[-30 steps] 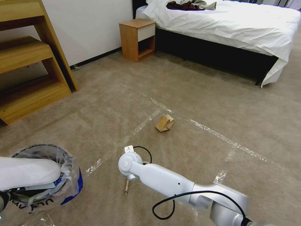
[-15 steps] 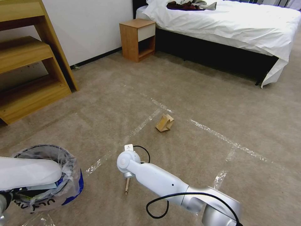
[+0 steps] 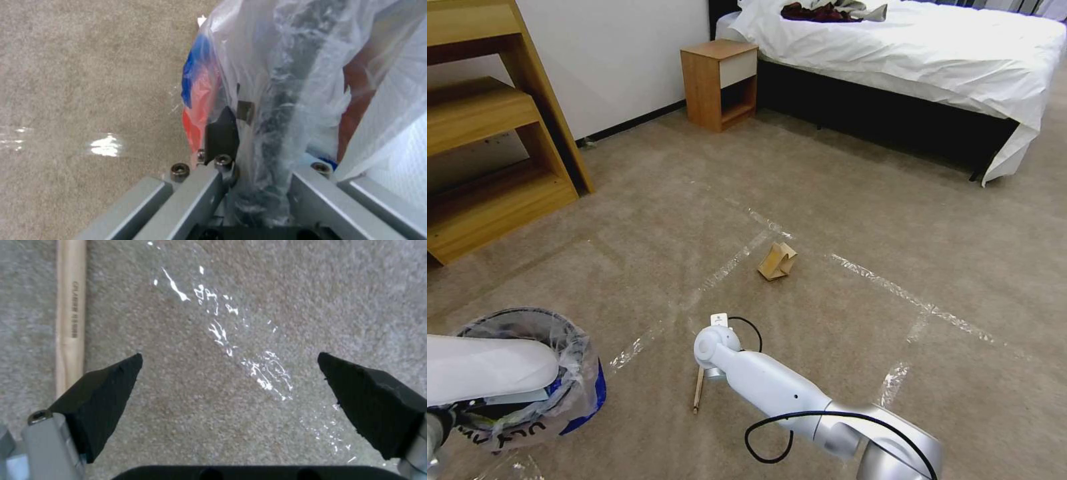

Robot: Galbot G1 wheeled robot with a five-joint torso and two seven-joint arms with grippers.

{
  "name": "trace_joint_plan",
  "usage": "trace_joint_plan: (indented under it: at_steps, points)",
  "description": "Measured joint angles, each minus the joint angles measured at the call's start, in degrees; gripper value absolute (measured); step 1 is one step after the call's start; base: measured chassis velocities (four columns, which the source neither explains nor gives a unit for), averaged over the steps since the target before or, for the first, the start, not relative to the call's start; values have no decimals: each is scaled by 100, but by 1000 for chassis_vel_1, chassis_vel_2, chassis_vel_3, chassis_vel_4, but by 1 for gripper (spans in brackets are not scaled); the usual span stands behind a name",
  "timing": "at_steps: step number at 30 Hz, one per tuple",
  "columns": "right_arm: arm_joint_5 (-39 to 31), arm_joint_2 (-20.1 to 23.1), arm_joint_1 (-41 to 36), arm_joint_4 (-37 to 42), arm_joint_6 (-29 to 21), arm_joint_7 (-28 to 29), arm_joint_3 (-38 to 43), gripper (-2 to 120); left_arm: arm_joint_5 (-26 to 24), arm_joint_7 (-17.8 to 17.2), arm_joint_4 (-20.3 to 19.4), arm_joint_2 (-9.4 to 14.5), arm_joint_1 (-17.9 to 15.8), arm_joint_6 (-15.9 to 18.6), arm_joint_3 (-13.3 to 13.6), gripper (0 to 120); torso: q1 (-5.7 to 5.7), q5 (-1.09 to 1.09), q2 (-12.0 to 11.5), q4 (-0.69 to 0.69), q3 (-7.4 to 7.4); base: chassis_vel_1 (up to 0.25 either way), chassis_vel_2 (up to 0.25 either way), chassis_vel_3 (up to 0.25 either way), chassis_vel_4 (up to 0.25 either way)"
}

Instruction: Pick up the trash bin and place the garbage on the floor into it.

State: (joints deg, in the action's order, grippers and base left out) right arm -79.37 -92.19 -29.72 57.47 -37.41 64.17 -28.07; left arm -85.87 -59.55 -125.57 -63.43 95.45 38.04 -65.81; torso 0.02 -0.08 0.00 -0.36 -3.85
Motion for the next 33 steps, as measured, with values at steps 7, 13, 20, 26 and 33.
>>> trace_joint_plan:
  at_steps: [7, 13, 20, 26, 33]
  points:
    - [-117, 2, -49, 249, -41, -48, 260, 100, 65, 8, 16, -30, 6, 0, 29, 0, 0, 0, 0, 0, 0, 0, 0, 0, 0]
    - [-374, 2, -5, 512, -67, -99, 325, 100, 99, 10, 11, -57, 13, 0, 50, 0, 0, 0, 0, 2, 1, 0, 0, 0, 0]
    - [-301, 5, -83, 321, 2, -348, 241, 100, 128, 14, -61, -87, 51, 0, 57, 0, 0, 0, 0, 0, 0, 0, 0, 0, 0]
    - [-269, 6, -174, 270, 30, -638, 317, 100, 170, 16, -99, -129, 70, 0, 68, 0, 0, 0, 0, 0, 0, 0, 0, 0, 0]
    - [-233, 6, -226, 307, 96, -929, 335, 100, 182, 17, -127, -133, 77, -2, 71, 0, 0, 0, 0, 1, 0, 0, 0, 0, 0]
